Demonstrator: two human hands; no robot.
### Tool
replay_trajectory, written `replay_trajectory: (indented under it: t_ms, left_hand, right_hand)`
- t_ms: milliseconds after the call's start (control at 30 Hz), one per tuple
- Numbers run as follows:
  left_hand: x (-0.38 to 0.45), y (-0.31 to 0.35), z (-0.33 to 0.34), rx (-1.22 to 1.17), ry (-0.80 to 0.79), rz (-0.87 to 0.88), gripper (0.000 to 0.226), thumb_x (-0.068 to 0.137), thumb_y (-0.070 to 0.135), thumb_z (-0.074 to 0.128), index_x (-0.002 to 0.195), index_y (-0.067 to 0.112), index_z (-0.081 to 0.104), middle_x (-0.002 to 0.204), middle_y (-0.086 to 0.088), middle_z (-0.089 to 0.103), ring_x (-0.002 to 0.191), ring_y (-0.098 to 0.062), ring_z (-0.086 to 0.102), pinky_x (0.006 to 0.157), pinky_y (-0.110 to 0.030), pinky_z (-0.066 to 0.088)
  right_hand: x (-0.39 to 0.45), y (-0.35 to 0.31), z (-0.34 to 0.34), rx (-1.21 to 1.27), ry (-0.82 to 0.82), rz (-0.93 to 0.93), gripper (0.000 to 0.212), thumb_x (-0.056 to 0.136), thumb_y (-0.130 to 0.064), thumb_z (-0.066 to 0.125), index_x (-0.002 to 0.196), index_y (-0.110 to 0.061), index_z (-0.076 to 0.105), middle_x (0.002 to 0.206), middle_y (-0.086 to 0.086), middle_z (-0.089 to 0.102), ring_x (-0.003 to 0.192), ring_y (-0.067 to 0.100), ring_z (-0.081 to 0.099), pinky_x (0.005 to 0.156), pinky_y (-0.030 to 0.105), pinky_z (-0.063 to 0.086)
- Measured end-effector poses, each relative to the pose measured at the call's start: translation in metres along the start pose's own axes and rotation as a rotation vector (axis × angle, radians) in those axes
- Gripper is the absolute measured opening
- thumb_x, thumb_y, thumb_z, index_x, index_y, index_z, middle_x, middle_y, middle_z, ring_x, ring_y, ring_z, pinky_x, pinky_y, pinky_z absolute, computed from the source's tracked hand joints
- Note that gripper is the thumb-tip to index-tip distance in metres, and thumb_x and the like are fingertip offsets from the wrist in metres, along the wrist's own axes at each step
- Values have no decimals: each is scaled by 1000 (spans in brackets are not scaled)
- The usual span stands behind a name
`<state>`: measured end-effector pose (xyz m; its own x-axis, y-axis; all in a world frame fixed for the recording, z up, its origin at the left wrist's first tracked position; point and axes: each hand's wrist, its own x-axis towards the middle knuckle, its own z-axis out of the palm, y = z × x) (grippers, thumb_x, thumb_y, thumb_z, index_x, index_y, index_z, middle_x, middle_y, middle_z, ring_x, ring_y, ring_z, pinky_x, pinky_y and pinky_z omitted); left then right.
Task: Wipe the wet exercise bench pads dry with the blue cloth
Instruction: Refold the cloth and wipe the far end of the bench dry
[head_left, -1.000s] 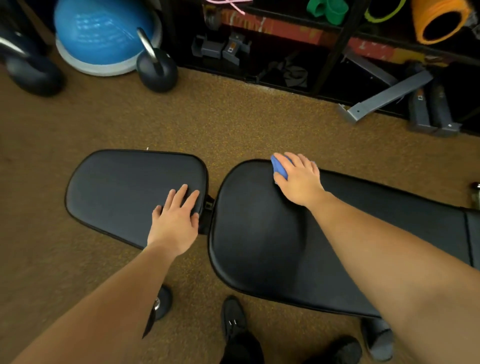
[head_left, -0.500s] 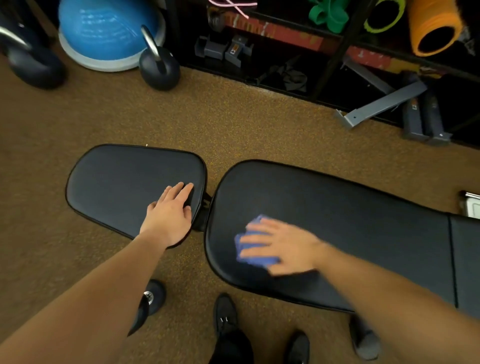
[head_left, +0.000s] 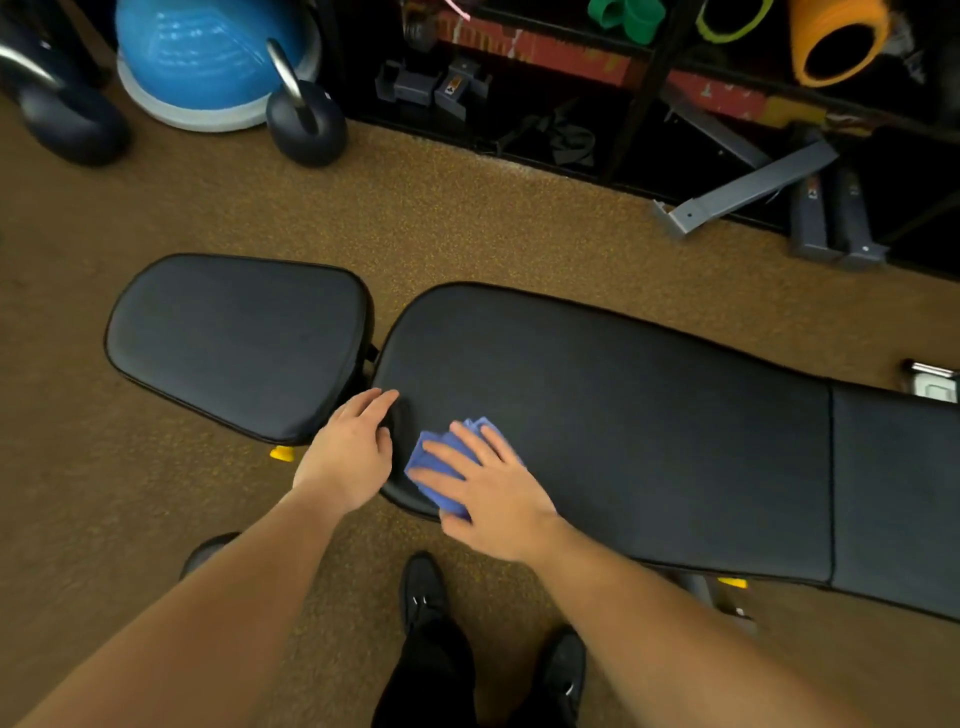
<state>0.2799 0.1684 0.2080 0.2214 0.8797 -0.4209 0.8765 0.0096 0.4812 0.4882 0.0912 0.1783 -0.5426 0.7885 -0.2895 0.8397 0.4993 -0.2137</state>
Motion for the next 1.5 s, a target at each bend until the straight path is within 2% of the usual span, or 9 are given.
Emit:
replay_trajectory:
  t_ms: [167,500,667,767,867,1033,1233,1333,1500]
  left_hand:
    - [-20,36,25,72,-49,-5,58,101,22,46,156,27,29,163,0,24,149,-24,21,119,-45,28]
    - [-42,130,44,146,-121,57,61,104,28,43,159,31,18,167,2,12,154,-23,4,121,-47,17]
    - [-50,175,40,101,-158,113,59,104,30,44,158,31,22,165,4,17,153,-21,12,122,-44,22]
    - [-58,210,31,55,-173,198,56,102,34,47,156,32,30,163,8,22,144,-19,34,118,-42,30]
    - [-72,252,13,-14,-215,333,59,98,41,56,153,37,33,161,16,23,138,-13,41,116,-40,33]
    - [-106,318,-35,-161,-123,588,60,88,45,72,142,34,47,143,21,42,129,3,42,109,-22,35]
    - [-144,344,-118,-108,135,655,30,89,44,70,112,31,56,100,10,55,93,-5,45,84,-30,45]
    - [-163,345,-155,-180,90,706,18,93,37,68,90,22,57,99,8,52,95,-13,49,85,-28,43]
    - [-182,325,-203,-610,76,484,35,100,27,59,81,8,37,68,-4,38,58,-17,36,53,-31,36]
  right_hand:
    - [-96,53,10,-49,-4,-28,58,97,-44,41,154,-42,27,165,-8,19,154,26,6,124,49,8]
    - [-247,143,3,-38,8,393,61,98,-54,41,155,-36,26,163,-8,25,153,25,16,121,48,23]
    - [-287,157,-12,-50,5,676,56,101,-55,28,148,-29,40,147,0,42,122,34,50,88,45,51]
    - [-282,161,-42,212,57,670,42,107,-48,23,134,-25,44,128,4,50,106,30,56,84,41,49]
    - [-267,152,-105,713,148,742,22,103,-44,45,117,-32,56,112,-2,63,99,11,61,81,23,42]
    - [-240,124,-221,1022,308,603,34,106,-47,32,108,-38,64,111,-4,67,108,11,60,103,36,42]
    - [-233,89,-320,1312,283,526,43,100,-63,33,107,-31,62,76,1,67,65,14,62,66,35,45]
    - [-224,71,-354,1330,320,451,49,91,-69,49,99,-22,62,88,8,66,76,23,64,77,45,50]
    - [-204,46,-392,1608,335,317,48,81,-57,71,108,-19,58,118,5,67,111,23,66,95,43,53]
